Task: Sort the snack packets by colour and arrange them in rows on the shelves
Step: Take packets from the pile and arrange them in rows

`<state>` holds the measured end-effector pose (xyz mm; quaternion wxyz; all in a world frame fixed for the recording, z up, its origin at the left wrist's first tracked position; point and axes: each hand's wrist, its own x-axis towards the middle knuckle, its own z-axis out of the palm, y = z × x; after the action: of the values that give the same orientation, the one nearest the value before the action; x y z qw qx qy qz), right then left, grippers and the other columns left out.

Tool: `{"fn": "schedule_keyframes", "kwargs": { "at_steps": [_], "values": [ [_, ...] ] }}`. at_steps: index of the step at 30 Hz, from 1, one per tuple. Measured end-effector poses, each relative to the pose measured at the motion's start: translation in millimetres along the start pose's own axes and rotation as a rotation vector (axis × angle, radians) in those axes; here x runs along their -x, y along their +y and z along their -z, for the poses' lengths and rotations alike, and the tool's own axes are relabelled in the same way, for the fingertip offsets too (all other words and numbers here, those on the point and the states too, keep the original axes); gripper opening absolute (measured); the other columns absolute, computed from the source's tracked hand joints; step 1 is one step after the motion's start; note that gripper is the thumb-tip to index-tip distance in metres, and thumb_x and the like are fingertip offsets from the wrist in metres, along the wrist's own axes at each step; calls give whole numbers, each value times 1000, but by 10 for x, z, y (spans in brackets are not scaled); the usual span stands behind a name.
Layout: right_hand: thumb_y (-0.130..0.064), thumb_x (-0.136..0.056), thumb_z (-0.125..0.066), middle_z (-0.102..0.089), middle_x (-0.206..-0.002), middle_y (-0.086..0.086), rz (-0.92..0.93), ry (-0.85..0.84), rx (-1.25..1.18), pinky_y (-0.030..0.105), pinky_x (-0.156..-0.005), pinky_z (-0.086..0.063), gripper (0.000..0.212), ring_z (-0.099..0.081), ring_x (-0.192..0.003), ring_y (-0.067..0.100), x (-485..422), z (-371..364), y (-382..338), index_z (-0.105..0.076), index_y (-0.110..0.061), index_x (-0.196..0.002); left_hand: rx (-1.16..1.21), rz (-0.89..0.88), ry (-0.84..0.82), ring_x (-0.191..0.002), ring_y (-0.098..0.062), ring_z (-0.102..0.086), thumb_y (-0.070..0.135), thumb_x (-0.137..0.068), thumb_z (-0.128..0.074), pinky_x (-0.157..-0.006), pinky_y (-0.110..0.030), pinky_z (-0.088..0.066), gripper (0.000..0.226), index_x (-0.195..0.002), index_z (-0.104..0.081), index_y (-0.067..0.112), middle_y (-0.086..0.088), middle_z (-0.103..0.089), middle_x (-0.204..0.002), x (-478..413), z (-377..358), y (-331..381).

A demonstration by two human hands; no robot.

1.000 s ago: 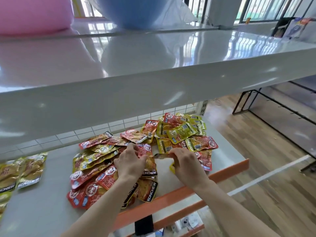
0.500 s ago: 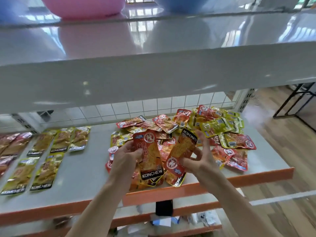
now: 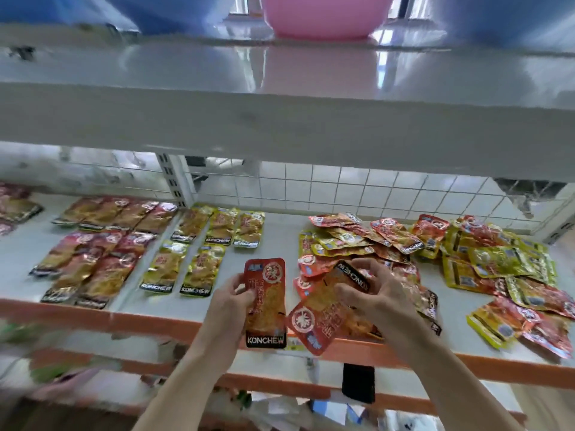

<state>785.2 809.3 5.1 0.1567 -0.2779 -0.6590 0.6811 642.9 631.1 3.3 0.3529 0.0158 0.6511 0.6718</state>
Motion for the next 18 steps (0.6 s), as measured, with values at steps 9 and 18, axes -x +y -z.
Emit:
{"fn": "schedule_keyframes", "kwargs": {
  "at_steps": [9,18],
  "values": [
    [-15,-69,-79,-70,-103,24,-60,-54,-133,50,-72,-61,41,-71,-91,41,-38,-1233,22,-72,-24,-108,-70,43,8,-88,-37,-74,-4,-91,-62,-87,-60,-56,30,-108,-62,20,-11,-77,-91,-33,1336,239],
    [-32,-63,-80,-74,-88,18,-143,233,-247,34,-62,-55,41,-70,-69,23,41,-2370,156,-60,-7,-90,-149,-10,-17,-92,-27,-74,2,-89,-70,-88,-53,-58,34,-113,-62,24,-7,-75,-103,-70,2399,358]
  ]
}}
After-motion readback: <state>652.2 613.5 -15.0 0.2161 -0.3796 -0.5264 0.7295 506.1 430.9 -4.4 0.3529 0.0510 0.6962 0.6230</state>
